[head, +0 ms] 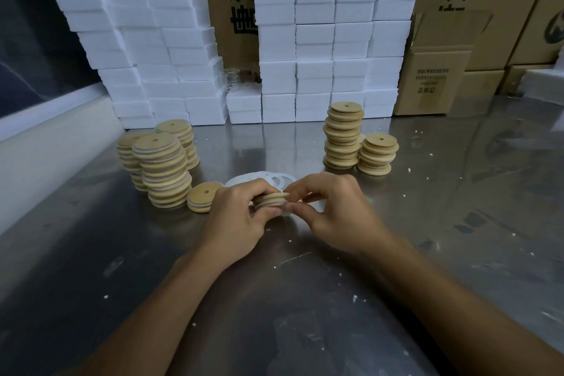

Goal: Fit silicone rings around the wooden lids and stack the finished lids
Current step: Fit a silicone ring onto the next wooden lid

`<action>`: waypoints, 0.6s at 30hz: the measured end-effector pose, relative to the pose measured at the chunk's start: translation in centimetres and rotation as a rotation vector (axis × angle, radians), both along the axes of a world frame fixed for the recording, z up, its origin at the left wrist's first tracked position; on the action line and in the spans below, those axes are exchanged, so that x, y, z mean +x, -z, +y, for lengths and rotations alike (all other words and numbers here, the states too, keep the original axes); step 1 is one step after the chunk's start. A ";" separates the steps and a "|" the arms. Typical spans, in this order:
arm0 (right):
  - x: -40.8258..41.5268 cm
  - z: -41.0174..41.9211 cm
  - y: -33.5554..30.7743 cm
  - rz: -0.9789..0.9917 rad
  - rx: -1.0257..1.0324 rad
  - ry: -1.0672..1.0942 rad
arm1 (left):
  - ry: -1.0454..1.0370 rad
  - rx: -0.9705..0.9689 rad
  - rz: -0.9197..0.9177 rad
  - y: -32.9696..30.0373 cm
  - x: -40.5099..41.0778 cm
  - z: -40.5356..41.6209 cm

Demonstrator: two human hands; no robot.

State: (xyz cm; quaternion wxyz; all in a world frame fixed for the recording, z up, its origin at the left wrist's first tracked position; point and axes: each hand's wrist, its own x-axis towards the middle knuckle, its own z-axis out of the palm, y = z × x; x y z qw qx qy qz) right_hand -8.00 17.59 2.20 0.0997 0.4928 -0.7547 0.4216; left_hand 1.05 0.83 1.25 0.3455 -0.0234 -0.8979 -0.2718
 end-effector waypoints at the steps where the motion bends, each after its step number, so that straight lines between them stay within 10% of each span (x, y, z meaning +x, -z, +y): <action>1: 0.0 0.0 0.0 -0.018 -0.004 0.002 | 0.001 0.000 0.001 0.0 0.0 0.0; 18: -0.3 0.3 0.1 -0.037 -0.006 0.016 | 0.001 0.223 -0.049 0.5 -0.2 -0.2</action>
